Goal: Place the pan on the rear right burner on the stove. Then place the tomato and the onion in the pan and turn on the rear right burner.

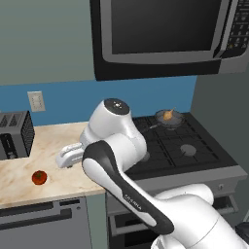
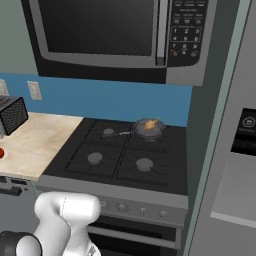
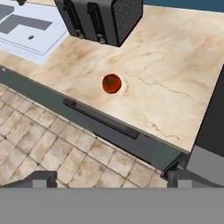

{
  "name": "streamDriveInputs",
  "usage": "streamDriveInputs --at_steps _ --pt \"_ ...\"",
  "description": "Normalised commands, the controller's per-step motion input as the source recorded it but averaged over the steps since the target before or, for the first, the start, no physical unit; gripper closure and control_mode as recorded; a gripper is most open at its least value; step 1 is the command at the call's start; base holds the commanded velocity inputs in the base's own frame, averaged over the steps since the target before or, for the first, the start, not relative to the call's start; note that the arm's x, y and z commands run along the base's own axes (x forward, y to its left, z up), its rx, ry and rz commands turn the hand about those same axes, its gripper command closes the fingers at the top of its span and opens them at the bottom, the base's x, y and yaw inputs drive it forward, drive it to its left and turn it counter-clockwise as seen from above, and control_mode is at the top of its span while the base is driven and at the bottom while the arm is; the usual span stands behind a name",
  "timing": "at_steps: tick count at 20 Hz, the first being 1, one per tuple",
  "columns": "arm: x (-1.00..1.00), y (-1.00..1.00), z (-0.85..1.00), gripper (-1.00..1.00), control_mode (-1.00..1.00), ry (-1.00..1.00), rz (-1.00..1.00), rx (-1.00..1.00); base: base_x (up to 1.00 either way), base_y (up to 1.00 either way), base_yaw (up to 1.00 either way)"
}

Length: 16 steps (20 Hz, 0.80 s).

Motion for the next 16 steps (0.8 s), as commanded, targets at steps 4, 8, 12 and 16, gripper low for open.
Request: streamDriveInputs --at_steps 4,8,12,16 --pt "0.05 0.26 -0.23 -1.0 -1.0 0.02 0.04 0.0 0.0 0.0 0.0" --pt "0.17 0.2 -0.17 -1.0 -1.0 0.02 0.02 0.0 0.0 0.0 0.0" --pt "0.22 0.17 -0.14 -1.0 -1.0 0.02 0.0 0.0 0.0 0.0 0.0" --pt "0.25 0.15 -0.15 -1.0 -1.0 0.0 0.0 0.0 0.0 0.0 0.0"
